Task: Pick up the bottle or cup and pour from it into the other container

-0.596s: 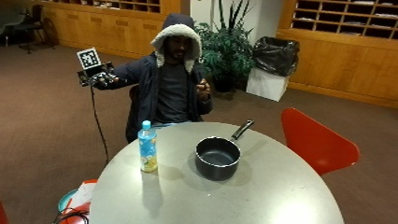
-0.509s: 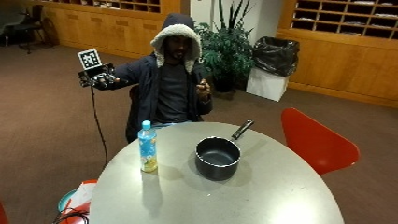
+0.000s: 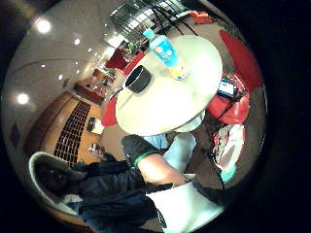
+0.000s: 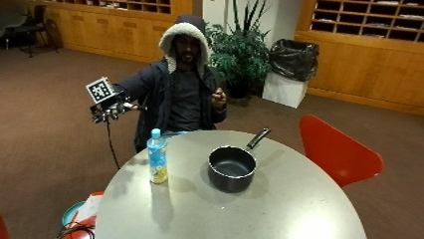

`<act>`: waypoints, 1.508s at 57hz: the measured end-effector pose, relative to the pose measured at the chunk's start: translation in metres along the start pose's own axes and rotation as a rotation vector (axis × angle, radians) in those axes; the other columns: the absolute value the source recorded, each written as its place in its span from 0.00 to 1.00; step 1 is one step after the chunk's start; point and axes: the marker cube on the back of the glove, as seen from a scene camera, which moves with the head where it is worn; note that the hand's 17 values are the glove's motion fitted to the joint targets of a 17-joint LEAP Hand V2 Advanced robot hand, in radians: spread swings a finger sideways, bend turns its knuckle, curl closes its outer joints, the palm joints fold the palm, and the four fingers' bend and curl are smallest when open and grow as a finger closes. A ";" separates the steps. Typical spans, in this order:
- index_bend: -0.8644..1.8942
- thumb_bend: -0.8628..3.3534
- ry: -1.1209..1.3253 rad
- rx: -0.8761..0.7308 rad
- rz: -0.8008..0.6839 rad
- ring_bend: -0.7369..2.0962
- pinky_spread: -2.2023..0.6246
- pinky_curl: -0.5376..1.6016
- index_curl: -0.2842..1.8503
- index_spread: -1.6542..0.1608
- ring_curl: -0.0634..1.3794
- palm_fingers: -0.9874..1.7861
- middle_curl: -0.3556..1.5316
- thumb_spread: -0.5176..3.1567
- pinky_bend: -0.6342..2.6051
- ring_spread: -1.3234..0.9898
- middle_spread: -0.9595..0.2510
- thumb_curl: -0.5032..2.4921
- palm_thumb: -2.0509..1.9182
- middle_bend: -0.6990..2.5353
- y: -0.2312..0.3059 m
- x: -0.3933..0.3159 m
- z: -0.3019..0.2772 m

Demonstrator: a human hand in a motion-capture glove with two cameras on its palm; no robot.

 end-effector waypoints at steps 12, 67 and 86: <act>0.37 0.20 -0.068 0.004 0.048 0.32 0.92 0.39 0.26 0.69 0.15 0.49 0.35 0.35 0.27 0.65 0.74 0.28 0.58 0.31 -0.065 0.000 0.064; 0.35 0.21 -0.908 0.215 0.236 0.48 0.81 0.42 0.24 0.75 0.31 0.77 0.41 0.32 0.30 0.51 0.61 0.32 0.76 0.35 -0.199 -0.057 0.208; 0.35 0.20 -0.843 0.191 -0.018 0.49 0.75 0.43 0.26 0.76 0.34 0.79 0.42 0.29 0.33 0.50 0.62 0.35 0.77 0.35 -0.215 -0.115 0.135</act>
